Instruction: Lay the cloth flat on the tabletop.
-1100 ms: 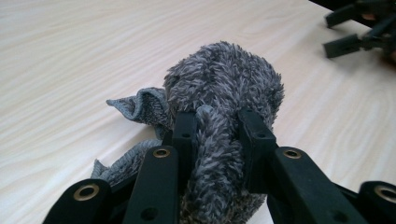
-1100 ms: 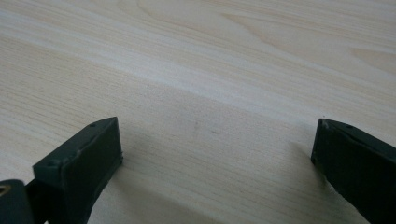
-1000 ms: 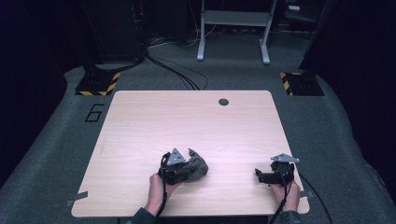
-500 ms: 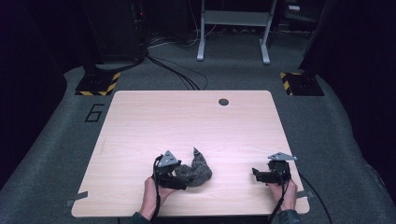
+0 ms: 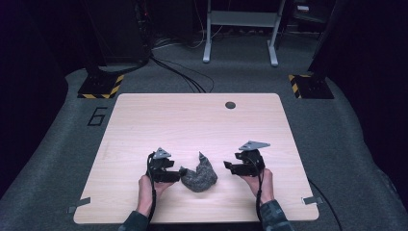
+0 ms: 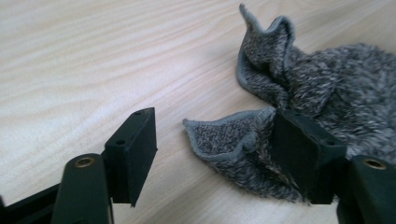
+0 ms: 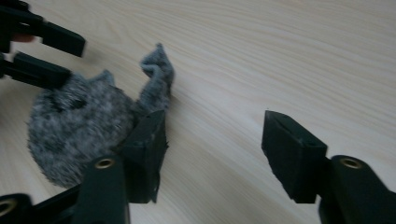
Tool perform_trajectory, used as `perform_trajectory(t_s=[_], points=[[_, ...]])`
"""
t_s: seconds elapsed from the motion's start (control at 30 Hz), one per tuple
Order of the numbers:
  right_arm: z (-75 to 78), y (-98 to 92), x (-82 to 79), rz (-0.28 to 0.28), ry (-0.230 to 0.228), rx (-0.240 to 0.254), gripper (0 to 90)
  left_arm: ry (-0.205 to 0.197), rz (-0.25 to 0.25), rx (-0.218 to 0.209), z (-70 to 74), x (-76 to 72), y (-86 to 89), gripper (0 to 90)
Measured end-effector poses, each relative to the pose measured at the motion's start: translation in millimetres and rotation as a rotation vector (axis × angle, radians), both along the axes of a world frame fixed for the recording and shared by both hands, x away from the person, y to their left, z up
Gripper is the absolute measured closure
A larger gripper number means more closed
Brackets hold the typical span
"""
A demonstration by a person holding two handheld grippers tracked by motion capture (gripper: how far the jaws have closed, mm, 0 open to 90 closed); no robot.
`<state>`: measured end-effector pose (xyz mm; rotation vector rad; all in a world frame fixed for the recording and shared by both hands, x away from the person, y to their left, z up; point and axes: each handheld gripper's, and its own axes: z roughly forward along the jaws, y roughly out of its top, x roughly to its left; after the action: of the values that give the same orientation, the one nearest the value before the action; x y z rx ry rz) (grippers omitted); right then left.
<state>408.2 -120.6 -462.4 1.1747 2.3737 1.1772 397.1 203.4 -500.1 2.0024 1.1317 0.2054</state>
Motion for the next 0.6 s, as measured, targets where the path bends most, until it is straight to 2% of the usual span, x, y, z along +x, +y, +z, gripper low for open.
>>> perform_trajectory(t_s=[0.07, 0.1, 0.13, 0.17, 0.2, 0.27, 0.3, 0.33, 0.37, 0.43, 0.5, 0.53, 0.57, 0.6], points=[[1.2, 5.2, 2.1, 0.016, 0.003, -0.002, 41.5, 0.010, 0.005, -0.004, -3.1, 1.5, 0.0, 31.4], [2.0, 20.3, 8.1, 0.046, 0.017, -0.004, 44.6, 0.032, -0.005, 0.002, -5.9, 3.0, -0.2, 31.8], [1.5, 24.6, 10.6, 0.060, 0.022, -0.012, 45.1, 0.032, -0.005, 0.002, -5.9, 3.0, -0.2, 31.8], [0.1, 30.6, 13.6, 0.070, 0.028, -0.017, 45.7, 0.045, -0.030, 0.025, -8.3, 3.4, -1.2, 32.6], [0.1, 30.6, 13.6, 0.070, 0.028, -0.017, 45.7, 0.045, -0.030, 0.025, -8.3, 3.4, -1.2, 33.4], [-7.4, 48.4, 22.8, 0.101, 0.055, -0.049, 48.6, 0.056, -0.042, 0.053, -12.3, 3.3, -6.3, 35.9], [-7.4, 48.4, 22.8, 0.101, 0.055, -0.049, 48.6, 0.056, -0.042, 0.053, -12.3, 3.3, -6.3, 38.2], [-13.5, 58.2, 27.2, 0.122, 0.094, -0.071, 52.6, 0.054, -0.045, 0.055, -13.1, 3.3, -7.4, 40.6], [-17.2, 62.4, 29.5, 0.129, 0.105, -0.077, 54.6, 0.053, -0.047, 0.056, -13.1, 3.0, -7.9, 42.3], [-23.8, 69.5, 32.8, 0.133, 0.130, -0.094, 61.2, 0.059, -0.054, 0.051, -13.2, 2.5, -8.7, 48.4], [-30.4, 72.7, 36.0, 0.141, 0.150, -0.112, 73.5, 0.055, -0.062, 0.066, -13.1, 2.0, -9.9, 59.6], [-30.4, 72.7, 36.0, 0.141, 0.150, -0.112, 73.5, 0.055, -0.062, 0.066, -13.1, 2.0, -9.9, 66.9], [-34.9, 74.2, 36.2, 0.137, 0.165, -0.109, 83.9, 0.057, -0.079, 0.071, -13.8, 1.4, -11.1, 75.5], [-35.0, 74.5, 35.4, 0.133, 0.166, -0.109, 85.5, 0.051, -0.077, 0.067, -14.6, 0.8, -12.1, 79.7]])
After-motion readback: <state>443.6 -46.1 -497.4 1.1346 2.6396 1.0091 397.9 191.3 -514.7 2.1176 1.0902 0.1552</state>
